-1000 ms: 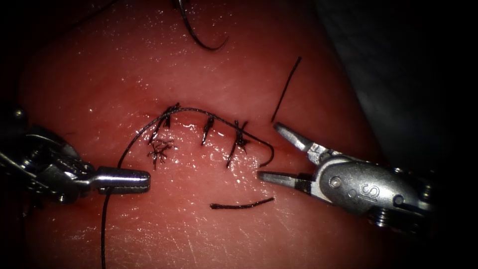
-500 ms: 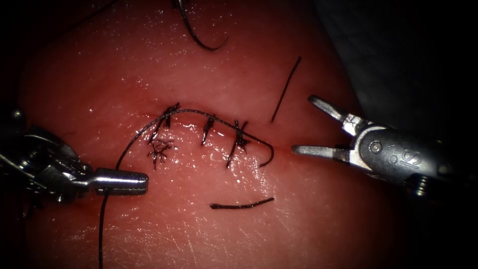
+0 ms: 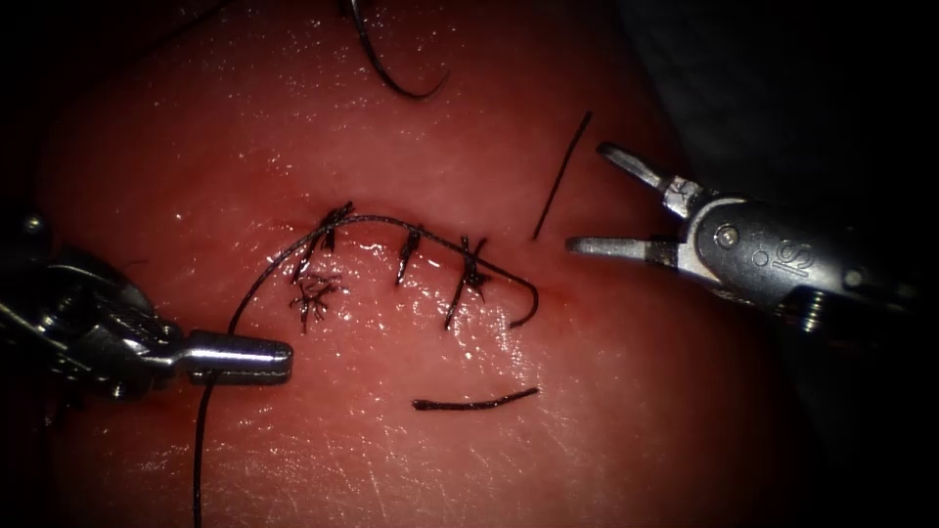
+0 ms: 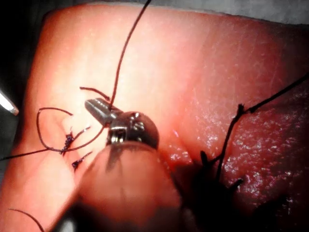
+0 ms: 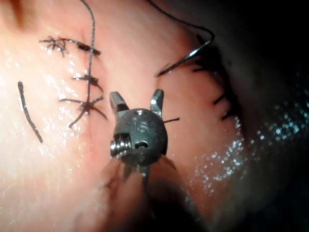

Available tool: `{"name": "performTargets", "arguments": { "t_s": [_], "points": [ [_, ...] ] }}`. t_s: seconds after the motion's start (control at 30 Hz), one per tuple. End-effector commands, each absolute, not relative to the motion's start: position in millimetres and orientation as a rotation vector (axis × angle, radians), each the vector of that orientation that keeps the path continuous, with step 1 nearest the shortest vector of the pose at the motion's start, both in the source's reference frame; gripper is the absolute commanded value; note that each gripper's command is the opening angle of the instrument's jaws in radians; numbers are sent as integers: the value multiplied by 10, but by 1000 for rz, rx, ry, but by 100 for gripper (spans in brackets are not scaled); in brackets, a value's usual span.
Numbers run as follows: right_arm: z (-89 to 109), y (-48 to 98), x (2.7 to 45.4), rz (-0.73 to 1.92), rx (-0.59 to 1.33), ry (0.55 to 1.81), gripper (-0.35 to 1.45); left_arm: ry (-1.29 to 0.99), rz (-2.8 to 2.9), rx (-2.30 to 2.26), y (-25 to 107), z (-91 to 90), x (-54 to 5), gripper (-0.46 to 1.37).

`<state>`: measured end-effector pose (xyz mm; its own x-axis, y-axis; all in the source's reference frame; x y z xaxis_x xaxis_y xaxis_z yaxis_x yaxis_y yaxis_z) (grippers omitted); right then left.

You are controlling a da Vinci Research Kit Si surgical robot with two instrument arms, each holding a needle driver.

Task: Wound Closure
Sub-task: Grab the suture with the left gripper

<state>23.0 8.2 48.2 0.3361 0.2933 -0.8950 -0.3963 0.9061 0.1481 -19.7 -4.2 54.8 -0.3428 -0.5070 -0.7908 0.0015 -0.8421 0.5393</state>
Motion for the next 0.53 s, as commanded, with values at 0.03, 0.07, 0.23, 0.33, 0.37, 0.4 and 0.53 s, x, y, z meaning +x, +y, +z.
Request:
{"name": "performTargets", "arguments": {
  "t_s": [0.03,0.07,0.23,0.33,0.37,0.4,0.53],
  "points": [
    [485,82,231,436,-95,1153,70,-644,-2243,1565,-41,547,-196,-35],
    [485,82,231,436,-95,1153,70,-644,-2243,1565,-41,547,-196,-35],
    [488,78,239,422,-87,1166,70,-647,-2239,1562,-40,546,-195,-35],
    [488,78,242,425,-91,1163,70,-647,-2239,1562,-40,546,-195,-35],
    [488,79,242,425,-91,1163,71,-647,-2239,1562,-40,546,-195,-35],
    [488,79,242,425,-91,1163,71,-647,-2239,1562,-40,546,-195,-35],
    [488,79,241,427,-93,1161,72,-647,-2239,1562,-40,546,-195,-35]
  ]
}}
